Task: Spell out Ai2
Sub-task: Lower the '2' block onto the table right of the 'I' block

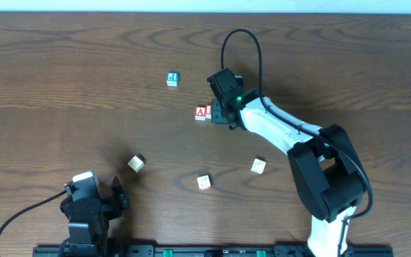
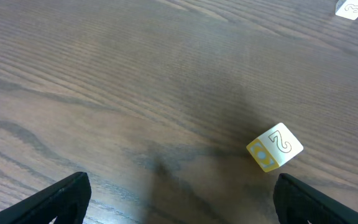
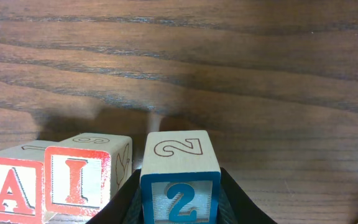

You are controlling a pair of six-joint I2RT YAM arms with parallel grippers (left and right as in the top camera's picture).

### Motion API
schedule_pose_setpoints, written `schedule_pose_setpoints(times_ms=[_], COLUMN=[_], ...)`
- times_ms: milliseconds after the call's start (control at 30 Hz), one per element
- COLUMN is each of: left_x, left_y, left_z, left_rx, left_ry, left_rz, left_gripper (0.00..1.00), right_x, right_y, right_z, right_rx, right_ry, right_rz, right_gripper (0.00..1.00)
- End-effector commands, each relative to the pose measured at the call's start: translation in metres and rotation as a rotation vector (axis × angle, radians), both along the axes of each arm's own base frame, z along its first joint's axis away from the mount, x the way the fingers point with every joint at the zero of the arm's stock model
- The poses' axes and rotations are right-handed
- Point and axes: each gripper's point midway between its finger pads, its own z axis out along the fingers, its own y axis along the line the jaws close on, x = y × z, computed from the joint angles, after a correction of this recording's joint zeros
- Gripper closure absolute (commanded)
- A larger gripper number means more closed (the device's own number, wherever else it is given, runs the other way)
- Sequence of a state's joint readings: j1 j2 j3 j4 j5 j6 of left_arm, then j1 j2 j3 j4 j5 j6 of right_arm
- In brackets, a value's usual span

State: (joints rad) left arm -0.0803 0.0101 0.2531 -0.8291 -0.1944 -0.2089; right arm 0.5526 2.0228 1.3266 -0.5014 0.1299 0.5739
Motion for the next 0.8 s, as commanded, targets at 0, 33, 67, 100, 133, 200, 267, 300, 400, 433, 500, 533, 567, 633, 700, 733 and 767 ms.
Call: schedule_pose_setpoints(times_ms=[0,33,67,100,133,200,267,300,400,433,500,533,567,633,700,733,767], left_x=[-0.0057,-0.0057,-0.0057,-0.0057,-0.0057,-0.0057,-0.0057,-0.0057,-0.0057,-0.0057,-0.0057,-0.0057,-0.0057,-0.0057,-0.0057,-0.0057,-0.0057], left_y=[0.0040,0.0040,0.0040,0.0040,0.0040,0.0040,0.0040,0.0040,0.0040,0.0040,0.0040,0.0040,0.0040,0.0040,0.0040,0.0040,0.0040], left_z=[-0.0071,-0.0070,-0.0070,-0.0070,-0.0070,-0.0070,-0.0070,-0.0070,-0.0070,-0.0070,-0.0070,-0.0070,-0.0070,-0.0070,-0.0071,-0.0070,-0.0070], left_rx=[0.020,0.020,0.019,0.019,0.019,0.019,0.019,0.019,0.019,0.019,0.019,0.019,0.019,0.019,0.020,0.019,0.019], left_ry=[0.034,0.034,0.034,0.034,0.034,0.034,0.034,0.034,0.034,0.034,0.034,0.034,0.034,0.034,0.034,0.034,0.034], left_rz=[0.013,0.013,0.013,0.013,0.013,0.013,0.013,0.013,0.013,0.013,0.013,0.013,0.013,0.013,0.013,0.013,0.013], left_gripper=[0.05,0.05,0.05,0.05,0.05,0.05,0.05,0.05,0.05,0.05,0.05,0.05,0.05,0.05,0.05,0.05,0.05], right_x=[-0.0131,-0.0130,-0.0130,-0.0129,-0.0129,-0.0130,-0.0126,-0.0125,-0.0123,-0.0119,-0.0107,-0.0099,-0.0090,-0.0074,-0.0062,-0.0058,-0.0055], right_y=[0.0030,0.0030,0.0029,0.0029,0.0029,0.0029,0.0030,0.0031,0.0032,0.0034,0.0039,0.0038,0.0038,0.0040,0.0048,0.0050,0.0052], right_z=[-0.0151,-0.0152,-0.0152,-0.0152,-0.0152,-0.0152,-0.0151,-0.0150,-0.0150,-0.0148,-0.0143,-0.0140,-0.0137,-0.0131,-0.0126,-0.0125,-0.0123], right_rx=[-0.014,-0.016,-0.016,-0.016,-0.016,-0.016,-0.016,-0.015,-0.015,-0.014,-0.012,-0.013,-0.013,-0.013,-0.010,-0.009,-0.008], right_ry=[0.050,0.049,0.048,0.048,0.048,0.048,0.047,0.046,0.045,0.043,0.038,0.034,0.030,0.023,0.017,0.015,0.014], right_rz=[0.006,0.006,0.005,0.005,0.005,0.005,0.005,0.005,0.005,0.005,0.005,0.004,0.003,0.002,0.002,0.002,0.002], right_gripper=[0.97,0.96,0.96,0.96,0.96,0.90,0.83,0.81,0.72,0.71,0.69,0.68,0.66,0.63,0.62,0.62,0.62])
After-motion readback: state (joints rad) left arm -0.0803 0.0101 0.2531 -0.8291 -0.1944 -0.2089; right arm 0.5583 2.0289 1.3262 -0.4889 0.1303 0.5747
